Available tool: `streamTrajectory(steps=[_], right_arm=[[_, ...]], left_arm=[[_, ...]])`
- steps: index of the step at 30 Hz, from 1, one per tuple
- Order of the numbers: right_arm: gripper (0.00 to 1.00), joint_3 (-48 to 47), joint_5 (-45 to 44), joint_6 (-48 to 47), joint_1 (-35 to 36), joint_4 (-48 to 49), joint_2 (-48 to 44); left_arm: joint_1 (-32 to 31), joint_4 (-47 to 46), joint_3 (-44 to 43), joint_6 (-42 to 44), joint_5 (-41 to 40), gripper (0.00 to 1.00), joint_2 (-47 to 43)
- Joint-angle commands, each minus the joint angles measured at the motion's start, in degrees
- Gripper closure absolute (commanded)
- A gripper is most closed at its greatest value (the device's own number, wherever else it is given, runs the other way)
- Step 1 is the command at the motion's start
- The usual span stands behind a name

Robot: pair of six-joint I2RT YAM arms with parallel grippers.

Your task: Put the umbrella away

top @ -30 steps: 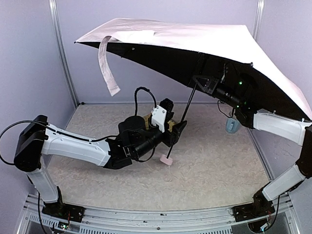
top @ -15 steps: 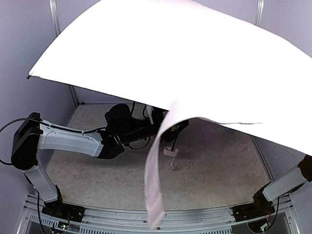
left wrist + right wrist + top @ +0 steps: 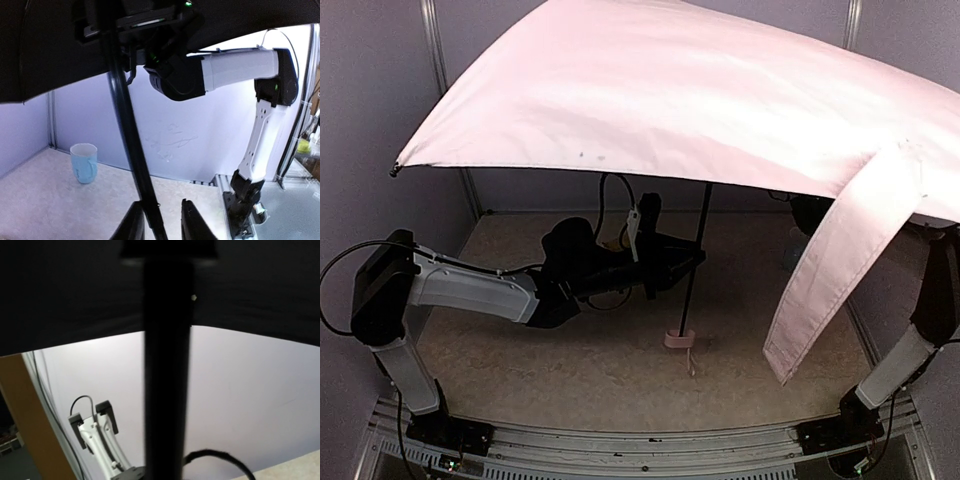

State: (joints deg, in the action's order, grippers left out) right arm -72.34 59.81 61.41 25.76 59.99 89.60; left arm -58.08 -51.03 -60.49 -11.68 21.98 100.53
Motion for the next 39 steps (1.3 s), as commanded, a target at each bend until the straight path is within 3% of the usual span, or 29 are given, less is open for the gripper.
streamTrajectory(steps=[1, 4, 8, 13, 17, 25, 34, 39], right_arm=[[1.0, -2.84, 1.29, 0.1, 0.59, 4.63, -0.22], [1.0, -2.79, 1.18, -0.79, 0.53, 3.53, -0.31], [0.98, -1.77, -0.56, -2.8, 0.57, 1.79, -0.65], [0.55, 2.8, -12.81, -12.66, 0.59, -10.33, -4.17], [0.44, 7.58, -23.32, -18.66, 1.17, -14.4, -7.6], [0.37, 9.29, -30.13, -22.82, 3.54, -19.02, -6.75], [0.37, 8.11, -33.62, -23.53, 5.72, -19.65, -3.71], [0.38, 7.43, -36.63, -24.54, 7.67, -19.92, -2.27]], left_arm=[[0.1, -1.84, -0.83, 0.21, 0.16, 0.9, 0.34], [0.12, -1.86, -0.97, -0.43, 0.42, 1.0, 0.57], [0.01, -2.38, -1.3, -2.32, -0.21, 1.0, 0.87], [-1.35, -0.35, -1.69, -3.32, -12.15, 1.0, -0.29], [-3.48, 6.11, -4.29, 0.47, -26.62, 1.0, -0.68], [-5.95, 13.12, -8.73, 3.88, -42.84, 1.0, 0.55], [-8.51, 18.4, -12.99, 7.09, -54.73, 1.0, 2.9], [-8.59, 19.34, -13.87, 7.0, -57.15, 1.0, 3.48]])
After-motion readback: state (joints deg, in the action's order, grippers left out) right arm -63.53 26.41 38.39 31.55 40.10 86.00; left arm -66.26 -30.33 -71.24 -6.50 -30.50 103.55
